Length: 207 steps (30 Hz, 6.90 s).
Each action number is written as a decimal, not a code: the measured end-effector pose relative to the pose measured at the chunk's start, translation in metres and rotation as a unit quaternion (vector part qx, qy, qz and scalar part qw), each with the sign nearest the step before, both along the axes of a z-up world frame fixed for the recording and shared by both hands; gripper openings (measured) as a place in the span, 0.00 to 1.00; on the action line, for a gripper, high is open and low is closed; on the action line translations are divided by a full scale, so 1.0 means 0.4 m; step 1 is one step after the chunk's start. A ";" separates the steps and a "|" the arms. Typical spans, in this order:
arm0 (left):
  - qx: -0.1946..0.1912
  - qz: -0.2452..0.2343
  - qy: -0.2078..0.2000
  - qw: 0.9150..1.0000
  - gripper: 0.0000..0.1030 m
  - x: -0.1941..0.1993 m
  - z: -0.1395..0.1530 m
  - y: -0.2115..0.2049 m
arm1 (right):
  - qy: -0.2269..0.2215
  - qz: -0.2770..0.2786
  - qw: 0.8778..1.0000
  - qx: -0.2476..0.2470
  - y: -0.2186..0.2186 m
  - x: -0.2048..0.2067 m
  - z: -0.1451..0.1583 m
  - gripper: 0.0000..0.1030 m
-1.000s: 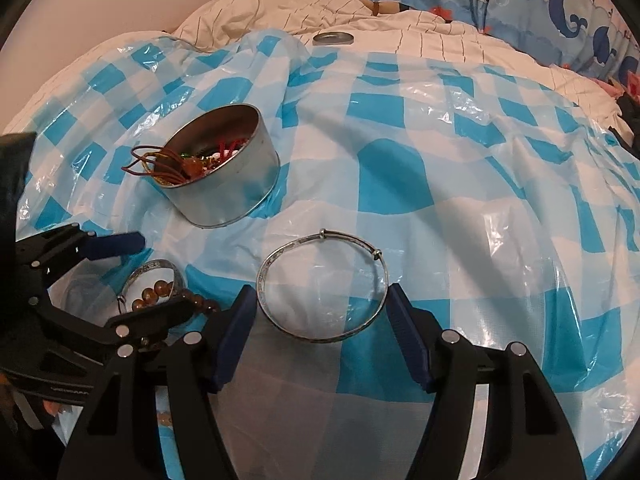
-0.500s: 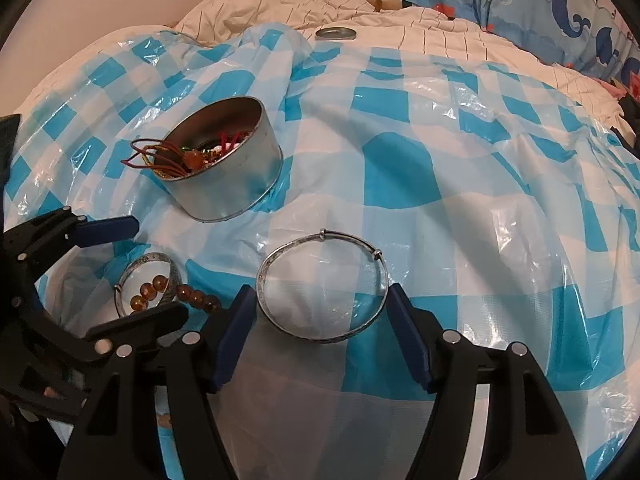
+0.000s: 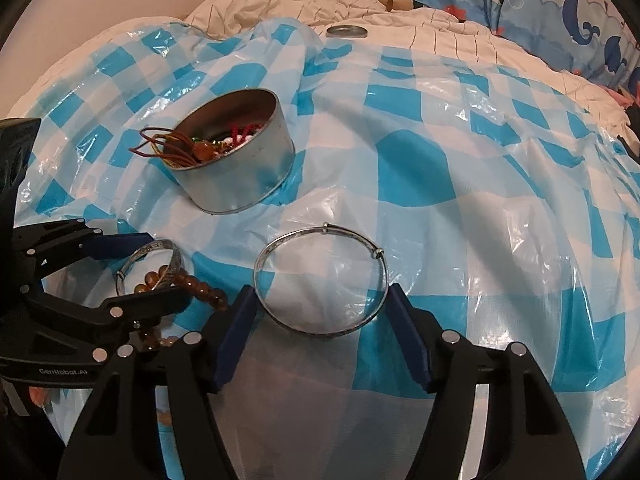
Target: Organize jewelry
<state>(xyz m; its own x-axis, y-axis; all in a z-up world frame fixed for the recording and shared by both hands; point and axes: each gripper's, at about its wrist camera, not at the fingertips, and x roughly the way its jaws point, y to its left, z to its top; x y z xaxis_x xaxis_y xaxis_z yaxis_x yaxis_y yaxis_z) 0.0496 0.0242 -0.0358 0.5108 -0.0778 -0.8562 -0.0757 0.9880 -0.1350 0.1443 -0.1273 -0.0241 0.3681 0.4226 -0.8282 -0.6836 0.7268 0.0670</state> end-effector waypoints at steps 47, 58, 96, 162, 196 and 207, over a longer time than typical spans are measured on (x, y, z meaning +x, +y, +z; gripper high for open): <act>0.052 0.022 -0.071 0.996 0.61 -0.017 0.110 -0.013 | -0.030 0.001 0.998 0.055 -0.005 -0.015 0.061 0.63; 0.030 0.053 -0.094 0.994 0.61 0.004 0.138 0.019 | -0.048 -0.006 0.996 0.078 -0.016 -0.013 0.085 0.63; -0.111 0.208 -0.150 0.960 0.76 0.021 0.228 0.249 | -0.085 0.092 0.990 0.064 0.262 0.044 0.079 0.72; -0.020 0.041 -0.115 0.992 0.09 -0.062 0.199 0.058 | 0.052 0.117 0.988 0.088 0.008 -0.162 0.012 0.08; -0.070 0.142 -0.076 0.984 0.28 0.117 0.187 0.195 | -0.034 0.077 0.966 0.246 0.062 0.027 0.235 0.08; -0.062 0.178 -0.108 0.976 0.62 0.000 0.228 0.233 | -0.077 0.107 0.985 0.112 0.145 0.000 0.127 0.41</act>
<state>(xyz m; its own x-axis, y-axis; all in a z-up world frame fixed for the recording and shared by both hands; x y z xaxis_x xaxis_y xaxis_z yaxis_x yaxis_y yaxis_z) 0.0494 0.1175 0.0555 0.6915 0.0409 -0.7212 -0.3682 0.8789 -0.3033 0.1442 -0.0691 0.0265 0.3655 0.6698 -0.6463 -0.8336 0.5445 0.0929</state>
